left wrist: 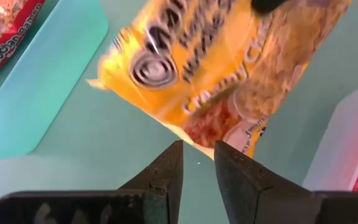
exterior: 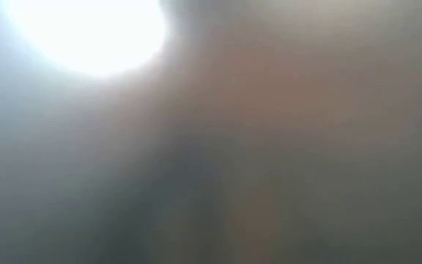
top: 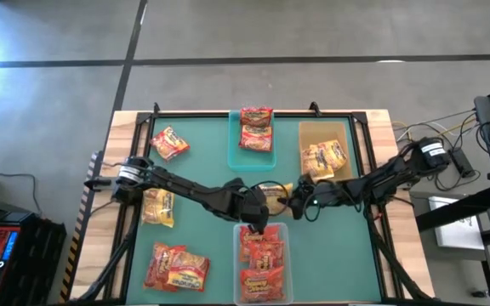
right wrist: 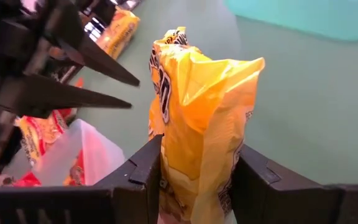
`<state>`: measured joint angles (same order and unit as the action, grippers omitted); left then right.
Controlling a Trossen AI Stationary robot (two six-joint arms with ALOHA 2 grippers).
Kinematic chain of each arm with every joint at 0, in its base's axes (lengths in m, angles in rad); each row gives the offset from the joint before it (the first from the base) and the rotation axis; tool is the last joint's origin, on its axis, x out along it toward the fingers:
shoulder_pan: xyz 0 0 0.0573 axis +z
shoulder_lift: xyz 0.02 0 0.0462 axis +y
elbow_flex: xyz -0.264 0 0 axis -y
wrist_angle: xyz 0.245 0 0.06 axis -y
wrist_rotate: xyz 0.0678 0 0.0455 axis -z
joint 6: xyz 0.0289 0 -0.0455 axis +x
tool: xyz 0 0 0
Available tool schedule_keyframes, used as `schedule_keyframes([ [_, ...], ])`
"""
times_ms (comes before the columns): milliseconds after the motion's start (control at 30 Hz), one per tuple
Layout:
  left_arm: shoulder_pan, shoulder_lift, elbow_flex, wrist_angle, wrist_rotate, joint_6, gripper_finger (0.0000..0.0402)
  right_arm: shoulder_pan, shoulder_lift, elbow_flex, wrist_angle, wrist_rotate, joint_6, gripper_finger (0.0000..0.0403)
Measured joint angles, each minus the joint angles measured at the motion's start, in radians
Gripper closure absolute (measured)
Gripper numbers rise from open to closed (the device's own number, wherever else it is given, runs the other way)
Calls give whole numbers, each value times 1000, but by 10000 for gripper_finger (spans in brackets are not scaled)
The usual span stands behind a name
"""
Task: Sort Maruchan noodles
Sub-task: Put the top yellow noodle pack into the transparent orange bin
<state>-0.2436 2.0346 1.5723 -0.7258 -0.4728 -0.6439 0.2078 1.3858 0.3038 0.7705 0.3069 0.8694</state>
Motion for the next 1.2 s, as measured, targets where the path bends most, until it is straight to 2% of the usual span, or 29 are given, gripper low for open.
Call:
schedule_keyframes([
  [433,-37,-3,0,-60,-45,-93,326,-91,-244,0,-127,7,-173,277],
  [733,-38,-3,1,-60,-71,-110,326,-247,-503,0,-374,7,-319,277],
  [900,-38,-4,1,-60,-130,-121,326,-364,-641,1,-497,11,-405,277],
  [1033,-35,-4,1,-60,-154,-122,326,-455,-706,2,-619,94,-485,277],
  [1200,-30,-4,2,-60,-174,-124,326,-562,-756,2,-650,190,-637,277],
])
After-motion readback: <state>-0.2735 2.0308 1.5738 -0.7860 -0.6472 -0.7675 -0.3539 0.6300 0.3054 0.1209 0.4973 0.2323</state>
